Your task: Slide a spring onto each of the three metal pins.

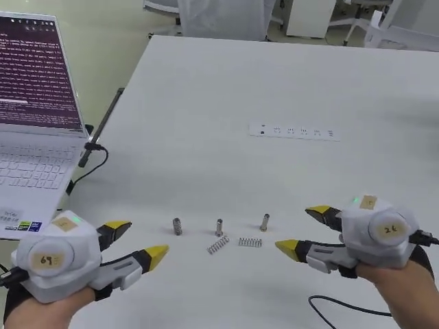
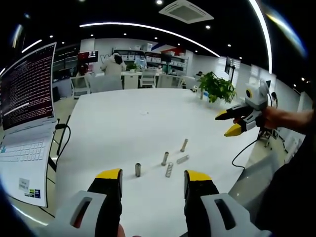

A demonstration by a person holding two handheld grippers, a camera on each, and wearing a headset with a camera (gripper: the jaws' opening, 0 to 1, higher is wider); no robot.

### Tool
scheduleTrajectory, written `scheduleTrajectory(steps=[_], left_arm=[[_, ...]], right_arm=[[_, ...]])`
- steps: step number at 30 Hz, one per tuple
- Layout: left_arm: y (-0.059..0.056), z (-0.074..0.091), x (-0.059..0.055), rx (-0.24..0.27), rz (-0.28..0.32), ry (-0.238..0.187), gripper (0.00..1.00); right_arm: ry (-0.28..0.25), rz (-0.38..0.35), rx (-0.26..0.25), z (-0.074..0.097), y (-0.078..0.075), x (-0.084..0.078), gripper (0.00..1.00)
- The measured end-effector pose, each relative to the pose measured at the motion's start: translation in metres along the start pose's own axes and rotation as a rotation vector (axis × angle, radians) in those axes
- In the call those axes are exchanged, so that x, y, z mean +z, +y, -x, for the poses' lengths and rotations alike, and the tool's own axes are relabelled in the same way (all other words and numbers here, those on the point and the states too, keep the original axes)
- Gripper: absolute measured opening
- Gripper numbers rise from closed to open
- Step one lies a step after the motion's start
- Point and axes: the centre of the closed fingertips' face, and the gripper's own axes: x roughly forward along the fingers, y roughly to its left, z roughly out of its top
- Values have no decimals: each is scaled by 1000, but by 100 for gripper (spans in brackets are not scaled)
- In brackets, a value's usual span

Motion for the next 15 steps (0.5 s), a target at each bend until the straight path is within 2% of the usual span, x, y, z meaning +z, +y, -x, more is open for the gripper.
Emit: scheduleTrajectory(steps=[8, 15], left_arm=[[0, 2, -2, 2, 4, -2, 46], [-7, -3, -2, -18, -5, 8, 46]], right_arm=[[-7, -55, -29, 17, 3, -15, 57], [-5, -74, -46, 27, 1, -20, 59]])
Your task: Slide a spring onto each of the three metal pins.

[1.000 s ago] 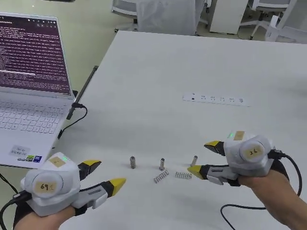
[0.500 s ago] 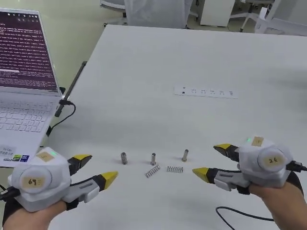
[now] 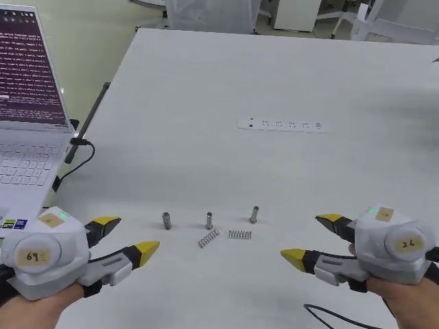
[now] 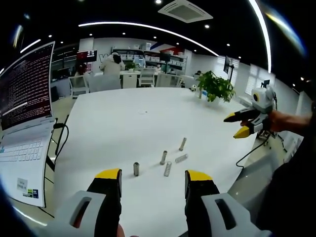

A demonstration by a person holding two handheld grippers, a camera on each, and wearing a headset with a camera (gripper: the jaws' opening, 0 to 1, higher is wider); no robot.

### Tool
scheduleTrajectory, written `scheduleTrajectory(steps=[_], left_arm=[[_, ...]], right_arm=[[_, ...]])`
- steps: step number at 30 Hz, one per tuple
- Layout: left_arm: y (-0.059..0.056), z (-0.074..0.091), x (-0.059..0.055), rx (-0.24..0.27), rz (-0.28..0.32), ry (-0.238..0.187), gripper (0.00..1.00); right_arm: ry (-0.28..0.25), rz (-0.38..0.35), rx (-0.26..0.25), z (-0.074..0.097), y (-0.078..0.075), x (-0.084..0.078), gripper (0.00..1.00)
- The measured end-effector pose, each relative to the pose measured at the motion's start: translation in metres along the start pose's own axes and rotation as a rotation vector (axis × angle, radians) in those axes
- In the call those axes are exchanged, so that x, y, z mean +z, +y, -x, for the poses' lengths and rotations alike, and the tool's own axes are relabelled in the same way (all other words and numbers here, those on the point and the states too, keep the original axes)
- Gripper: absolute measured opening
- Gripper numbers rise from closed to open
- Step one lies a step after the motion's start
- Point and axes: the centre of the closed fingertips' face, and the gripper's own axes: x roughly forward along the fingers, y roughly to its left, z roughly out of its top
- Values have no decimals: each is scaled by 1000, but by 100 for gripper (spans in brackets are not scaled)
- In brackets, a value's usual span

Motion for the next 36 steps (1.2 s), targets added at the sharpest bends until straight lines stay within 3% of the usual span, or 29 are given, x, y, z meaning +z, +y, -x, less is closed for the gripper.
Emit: scheduleTrajectory(steps=[6, 12, 25, 36], left_arm=[[-8, -11, -2, -30, -19, 14, 46], [-17, -27, -12, -71, -39, 42, 45], [-39, -61, -28, -139, -69, 108, 44], [-41, -92, -41, -152, -58, 146, 44]], right_arm=[[11, 9, -9, 7, -4, -3, 61], [22, 15, -4, 14, -4, -8, 63], [36, 17, 33, 16, 12, -14, 65], [48, 24, 51, 18, 18, -17, 65]])
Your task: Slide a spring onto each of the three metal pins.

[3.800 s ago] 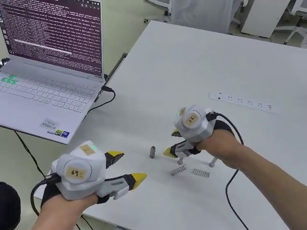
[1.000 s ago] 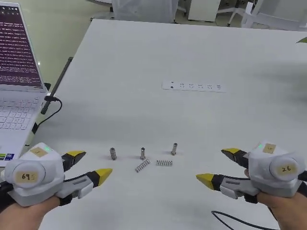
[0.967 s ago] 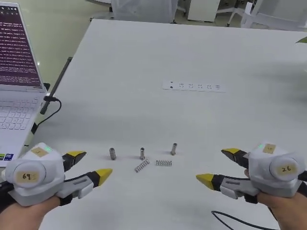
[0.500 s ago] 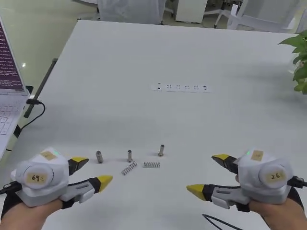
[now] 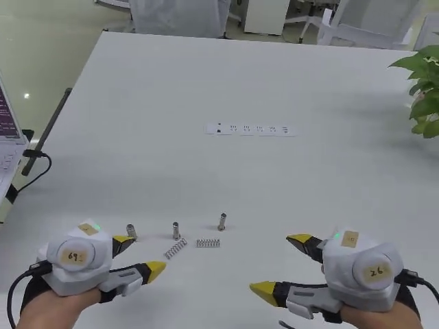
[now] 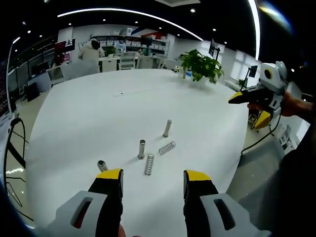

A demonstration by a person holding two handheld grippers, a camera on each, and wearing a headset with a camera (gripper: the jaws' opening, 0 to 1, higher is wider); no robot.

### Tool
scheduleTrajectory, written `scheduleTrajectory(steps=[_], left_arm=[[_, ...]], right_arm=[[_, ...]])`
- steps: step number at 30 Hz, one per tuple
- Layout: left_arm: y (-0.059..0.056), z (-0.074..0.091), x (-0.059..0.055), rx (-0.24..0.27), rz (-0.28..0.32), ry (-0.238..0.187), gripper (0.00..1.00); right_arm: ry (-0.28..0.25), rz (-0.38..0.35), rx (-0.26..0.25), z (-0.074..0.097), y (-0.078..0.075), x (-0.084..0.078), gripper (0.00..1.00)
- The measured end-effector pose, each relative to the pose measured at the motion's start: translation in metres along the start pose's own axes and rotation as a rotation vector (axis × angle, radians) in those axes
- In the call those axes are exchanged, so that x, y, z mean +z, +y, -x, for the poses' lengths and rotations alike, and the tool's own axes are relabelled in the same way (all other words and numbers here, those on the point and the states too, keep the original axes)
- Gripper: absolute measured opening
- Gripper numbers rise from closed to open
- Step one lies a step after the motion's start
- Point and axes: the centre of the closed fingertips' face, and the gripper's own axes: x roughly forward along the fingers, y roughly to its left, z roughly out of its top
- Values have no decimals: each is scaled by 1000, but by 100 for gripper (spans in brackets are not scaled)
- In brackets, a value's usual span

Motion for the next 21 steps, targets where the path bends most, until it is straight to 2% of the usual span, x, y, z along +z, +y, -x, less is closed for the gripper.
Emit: scheduleTrajectory(steps=[7, 13, 21], left_arm=[[1, -16, -9, -16, -6, 33, 43], [7, -28, -14, -21, -21, 61, 40], [13, -55, -24, -17, -20, 102, 35]], right_arm=[[4, 2, -13, 5, -6, -1, 64], [8, 9, -17, 6, -10, 1, 64], [15, -1, -11, 5, -11, -2, 63]])
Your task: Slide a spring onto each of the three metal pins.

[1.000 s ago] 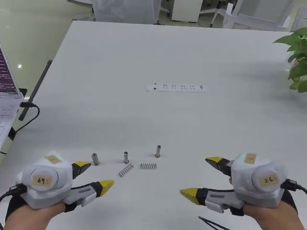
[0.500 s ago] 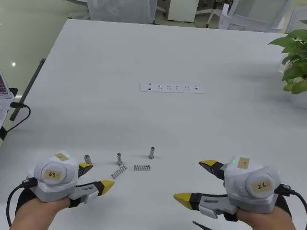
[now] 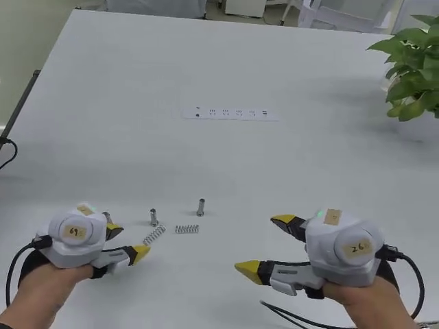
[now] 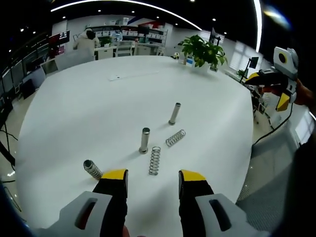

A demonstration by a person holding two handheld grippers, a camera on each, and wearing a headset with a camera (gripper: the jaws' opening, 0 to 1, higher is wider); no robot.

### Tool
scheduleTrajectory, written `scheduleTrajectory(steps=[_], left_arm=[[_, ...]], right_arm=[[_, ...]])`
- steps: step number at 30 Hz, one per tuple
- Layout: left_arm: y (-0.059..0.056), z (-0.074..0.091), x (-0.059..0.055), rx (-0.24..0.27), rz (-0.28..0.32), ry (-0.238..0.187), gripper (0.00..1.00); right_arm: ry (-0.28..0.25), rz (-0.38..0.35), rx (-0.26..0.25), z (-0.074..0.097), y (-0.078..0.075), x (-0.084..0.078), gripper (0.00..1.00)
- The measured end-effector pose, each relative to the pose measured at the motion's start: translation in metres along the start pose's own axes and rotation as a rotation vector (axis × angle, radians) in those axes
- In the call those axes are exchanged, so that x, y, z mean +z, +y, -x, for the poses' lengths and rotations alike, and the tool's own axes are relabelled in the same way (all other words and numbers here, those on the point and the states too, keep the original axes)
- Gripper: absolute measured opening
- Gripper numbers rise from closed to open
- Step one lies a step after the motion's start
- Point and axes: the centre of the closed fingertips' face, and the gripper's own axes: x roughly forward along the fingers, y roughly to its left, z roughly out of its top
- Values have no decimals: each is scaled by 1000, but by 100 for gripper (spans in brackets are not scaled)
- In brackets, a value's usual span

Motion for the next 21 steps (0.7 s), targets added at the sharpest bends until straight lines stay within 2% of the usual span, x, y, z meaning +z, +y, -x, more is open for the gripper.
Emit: scheduleTrajectory(steps=[9, 12, 14, 21], left_arm=[[-6, -27, -6, -16, -5, 40, 25], [-2, -31, -9, 13, -59, 63, 17], [-4, -35, -10, 0, -40, 61, 16], [-5, -44, -13, 8, -55, 84, 8]], right_arm=[[17, -26, 6, 0, 1, -11, 62], [6, -38, 10, 1, 1, -10, 60], [5, -41, 9, 1, -1, -9, 60], [6, -47, 6, 2, -5, -11, 59]])
